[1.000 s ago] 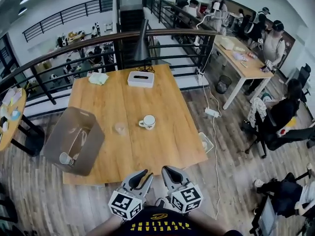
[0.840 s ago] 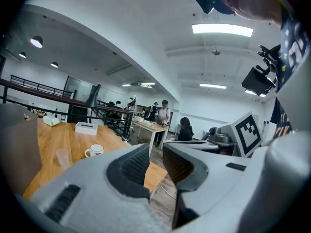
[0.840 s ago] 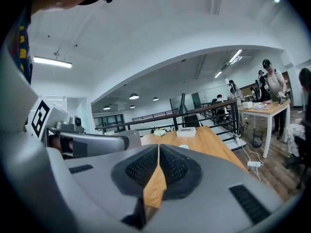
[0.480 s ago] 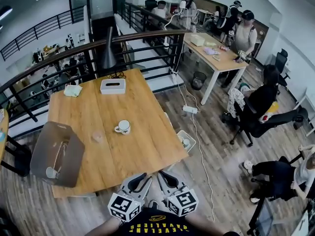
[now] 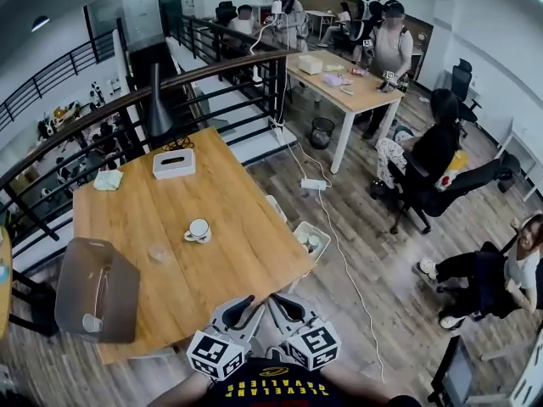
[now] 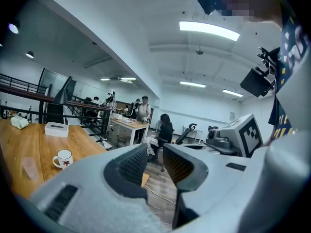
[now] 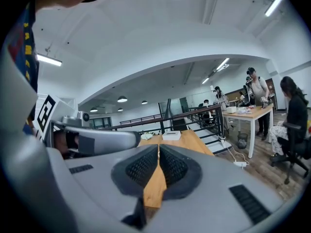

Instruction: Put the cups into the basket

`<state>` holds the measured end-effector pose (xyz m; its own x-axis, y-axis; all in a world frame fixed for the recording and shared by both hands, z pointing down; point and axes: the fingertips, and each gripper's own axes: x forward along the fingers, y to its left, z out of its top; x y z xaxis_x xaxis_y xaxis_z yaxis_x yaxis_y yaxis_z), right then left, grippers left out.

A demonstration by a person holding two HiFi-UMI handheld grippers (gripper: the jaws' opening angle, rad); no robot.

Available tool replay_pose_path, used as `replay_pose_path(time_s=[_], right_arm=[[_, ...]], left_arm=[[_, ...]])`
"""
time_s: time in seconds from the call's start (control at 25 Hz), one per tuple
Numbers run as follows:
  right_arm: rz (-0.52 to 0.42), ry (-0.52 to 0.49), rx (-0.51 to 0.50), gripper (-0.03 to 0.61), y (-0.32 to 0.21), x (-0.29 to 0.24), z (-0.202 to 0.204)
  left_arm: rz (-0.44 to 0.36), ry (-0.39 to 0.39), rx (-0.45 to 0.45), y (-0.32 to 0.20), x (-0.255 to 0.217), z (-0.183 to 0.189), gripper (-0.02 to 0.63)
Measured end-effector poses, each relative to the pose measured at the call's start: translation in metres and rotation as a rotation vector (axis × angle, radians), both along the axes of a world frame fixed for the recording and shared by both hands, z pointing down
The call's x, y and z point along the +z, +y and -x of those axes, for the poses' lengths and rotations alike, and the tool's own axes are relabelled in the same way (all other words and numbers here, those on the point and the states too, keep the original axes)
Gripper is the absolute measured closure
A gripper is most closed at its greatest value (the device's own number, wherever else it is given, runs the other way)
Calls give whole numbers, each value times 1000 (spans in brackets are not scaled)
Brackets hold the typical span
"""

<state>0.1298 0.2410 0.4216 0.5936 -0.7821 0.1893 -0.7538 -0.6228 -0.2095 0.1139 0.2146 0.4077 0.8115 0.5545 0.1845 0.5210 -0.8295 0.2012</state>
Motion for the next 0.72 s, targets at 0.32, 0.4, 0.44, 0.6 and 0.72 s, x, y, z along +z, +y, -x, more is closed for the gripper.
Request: replay_pose_path(time_s=[0.32,0.4,0.44,0.6,0.72], right_arm=[[-29,-15,29,558,14,7,-2],[-32,-38,25,558,12,12,-3],[-32,-50,20,558,10,15,-3],[-27,-79,1,558,-3,23,-7],[-24,-94,-8,558,-16,26,-13]], left_arm=[[-23,1,-73,-8,4,-8,514],[-25,-17,-113,-20,8,-8,512],[-24,-28,-134,-26,11,-7,512],[-28,-56,-223,-59,20,-5,512],[-30,-78,-281,-87,28,-6,511]])
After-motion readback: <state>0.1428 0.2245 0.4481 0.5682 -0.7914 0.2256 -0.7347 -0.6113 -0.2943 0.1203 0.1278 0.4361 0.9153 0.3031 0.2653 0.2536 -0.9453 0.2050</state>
